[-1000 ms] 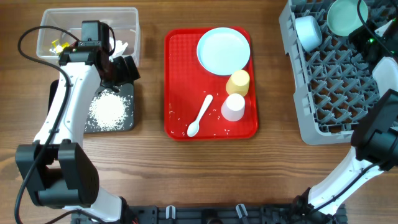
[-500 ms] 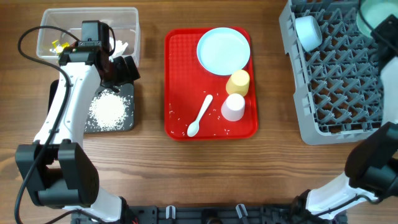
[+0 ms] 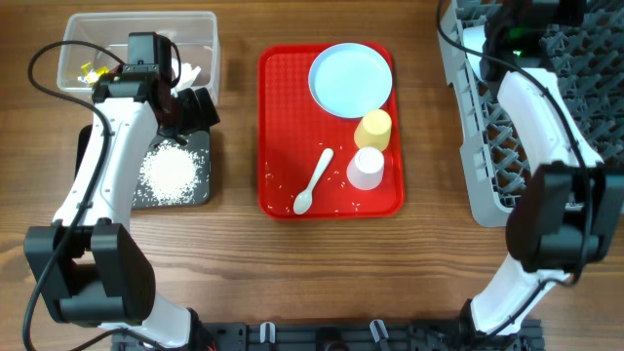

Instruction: Sort waste into correct bins and load items into the dishwasher rack

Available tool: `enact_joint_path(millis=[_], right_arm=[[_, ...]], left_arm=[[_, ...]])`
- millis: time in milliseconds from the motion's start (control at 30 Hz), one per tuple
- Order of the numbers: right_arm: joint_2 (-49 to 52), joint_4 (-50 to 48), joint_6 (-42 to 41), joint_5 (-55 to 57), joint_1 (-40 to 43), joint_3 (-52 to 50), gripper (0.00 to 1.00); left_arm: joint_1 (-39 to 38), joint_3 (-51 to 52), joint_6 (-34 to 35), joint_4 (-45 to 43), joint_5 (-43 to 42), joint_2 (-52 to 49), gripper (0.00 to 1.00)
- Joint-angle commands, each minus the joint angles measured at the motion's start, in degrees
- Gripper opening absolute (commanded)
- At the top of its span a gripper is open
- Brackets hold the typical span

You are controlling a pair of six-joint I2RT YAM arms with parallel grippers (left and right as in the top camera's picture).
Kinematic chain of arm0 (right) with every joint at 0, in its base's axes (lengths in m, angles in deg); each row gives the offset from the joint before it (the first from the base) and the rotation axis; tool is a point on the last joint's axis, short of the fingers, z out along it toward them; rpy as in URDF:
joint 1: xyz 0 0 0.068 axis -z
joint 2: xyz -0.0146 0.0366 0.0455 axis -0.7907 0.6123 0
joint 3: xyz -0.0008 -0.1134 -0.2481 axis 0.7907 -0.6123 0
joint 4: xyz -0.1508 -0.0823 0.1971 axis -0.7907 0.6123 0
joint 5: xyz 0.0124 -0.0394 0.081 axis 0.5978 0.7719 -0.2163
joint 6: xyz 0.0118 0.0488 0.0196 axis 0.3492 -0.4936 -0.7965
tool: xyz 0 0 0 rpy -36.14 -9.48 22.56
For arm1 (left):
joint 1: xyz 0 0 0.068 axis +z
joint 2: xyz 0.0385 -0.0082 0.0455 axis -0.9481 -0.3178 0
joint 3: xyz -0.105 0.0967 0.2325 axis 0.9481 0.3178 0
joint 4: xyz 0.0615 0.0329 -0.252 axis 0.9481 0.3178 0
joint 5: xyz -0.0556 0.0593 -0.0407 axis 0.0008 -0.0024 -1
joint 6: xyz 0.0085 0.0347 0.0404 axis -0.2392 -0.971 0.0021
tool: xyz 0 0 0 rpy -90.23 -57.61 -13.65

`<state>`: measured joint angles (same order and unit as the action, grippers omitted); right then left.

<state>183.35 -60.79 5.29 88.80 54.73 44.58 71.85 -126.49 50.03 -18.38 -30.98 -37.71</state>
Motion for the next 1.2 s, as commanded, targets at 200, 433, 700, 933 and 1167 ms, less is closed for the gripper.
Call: enact_joint_path(millis=[200, 433, 700, 933, 1167], right_arm=[[9.3, -6.3, 16.5, -4.0, 4.0, 0.2, 0.04], [15.0, -9.3, 17.9, -6.7, 7.8, 0.2, 0.04], [16.6, -9.3, 17.7, -8.6, 7.6, 0.2, 0.04], [16.8, -4.9, 16.0, -9.9, 5.0, 0.2, 0.04], [18.2, -2.9, 14.6, -8.9, 3.6, 0.2, 0.04]], left_arm=[[0.2, 0.2, 0.9, -0.1, -0.5, -0.5, 1.0], [0.2, 0.2, 0.9, -0.1, -0.5, -0.5, 1.0], [0.2, 0.2, 0.9, -0.1, -0.5, -0.5, 1.0], [0.2, 0.2, 0.9, -0.1, -0.5, -0.5, 1.0], [0.2, 0.2, 0.9, -0.1, -0.5, -0.5, 1.0]])
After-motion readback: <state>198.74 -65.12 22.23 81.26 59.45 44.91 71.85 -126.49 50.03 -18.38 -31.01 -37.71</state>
